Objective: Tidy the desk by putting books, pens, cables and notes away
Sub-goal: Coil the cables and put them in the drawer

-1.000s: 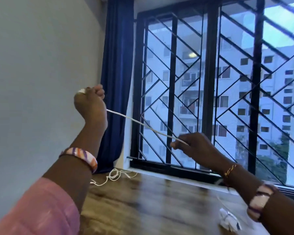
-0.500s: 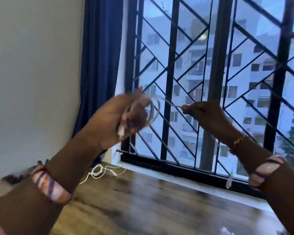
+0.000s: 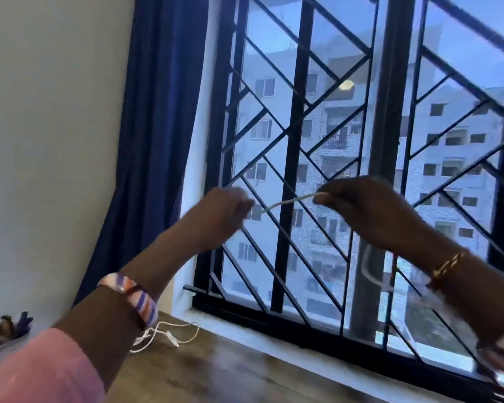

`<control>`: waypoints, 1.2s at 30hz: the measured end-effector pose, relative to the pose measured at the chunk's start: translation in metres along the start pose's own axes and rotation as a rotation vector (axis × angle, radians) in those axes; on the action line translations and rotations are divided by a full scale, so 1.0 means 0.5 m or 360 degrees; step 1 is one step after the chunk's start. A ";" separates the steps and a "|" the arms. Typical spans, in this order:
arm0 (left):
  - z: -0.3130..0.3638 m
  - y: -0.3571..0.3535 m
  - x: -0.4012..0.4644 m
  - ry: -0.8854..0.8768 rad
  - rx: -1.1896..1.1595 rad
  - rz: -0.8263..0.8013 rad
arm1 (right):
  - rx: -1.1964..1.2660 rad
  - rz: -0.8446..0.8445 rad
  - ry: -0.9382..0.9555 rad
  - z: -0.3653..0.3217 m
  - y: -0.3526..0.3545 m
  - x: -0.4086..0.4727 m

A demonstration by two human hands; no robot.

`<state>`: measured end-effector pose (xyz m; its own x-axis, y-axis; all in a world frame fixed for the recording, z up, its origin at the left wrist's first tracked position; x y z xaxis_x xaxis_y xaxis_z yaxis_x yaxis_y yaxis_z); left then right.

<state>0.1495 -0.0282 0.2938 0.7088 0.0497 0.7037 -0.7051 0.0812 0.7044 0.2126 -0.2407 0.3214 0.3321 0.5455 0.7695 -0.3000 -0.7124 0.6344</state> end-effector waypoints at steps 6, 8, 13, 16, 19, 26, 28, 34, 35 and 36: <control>0.111 0.097 -0.106 -0.0146 -0.2072 -0.0459 | 0.0301 -0.0237 -0.0118 -0.044 -0.002 -0.012; 0.130 0.137 -0.112 0.0044 -0.2847 -0.0078 | 0.0782 -0.0424 -0.0328 -0.100 -0.036 -0.047; 0.100 0.168 -0.155 0.0421 -0.1566 0.1068 | 0.1071 -0.1125 -0.0431 -0.253 -0.042 -0.160; 0.072 0.173 -0.244 0.0026 -0.0101 0.0787 | 0.0747 -0.0939 -0.0153 -0.305 0.007 -0.197; 0.079 0.224 -0.338 -0.0027 -0.0325 -0.0097 | 0.0650 -0.0446 0.0019 -0.343 0.056 -0.211; 0.208 0.409 -0.489 -0.0011 -0.1926 -0.0349 | 0.0813 -0.0068 0.0052 -0.500 0.118 -0.250; 0.221 0.443 -0.502 0.0002 -0.2166 0.0105 | 0.0684 -0.0139 0.0024 -0.571 0.123 -0.280; 0.211 0.507 -0.603 0.0417 -0.1417 0.0778 | -0.0081 0.0003 0.0259 -0.785 0.162 -0.388; 0.212 0.517 -0.627 0.0392 -0.1235 0.0756 | -0.0169 0.0090 0.0306 -0.814 0.172 -0.402; 0.213 0.535 -0.653 0.0388 -0.1157 0.0711 | -0.0250 0.0157 0.0335 -0.845 0.181 -0.416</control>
<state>-0.2730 -0.1287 0.2623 0.4141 0.4319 0.8013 -0.7872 0.6119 0.0770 -0.2613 -0.2323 0.2496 0.1060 0.5685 0.8159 -0.4621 -0.6984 0.5466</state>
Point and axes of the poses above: each hand's wrist, its own x-axis towards the middle knuckle, its own y-axis out of the back of the hand, z = x × y, the point moved 1 cm from there along x, towards the middle knuckle, and after that the axes turned 7 degrees about x, right-handed, at the moved point
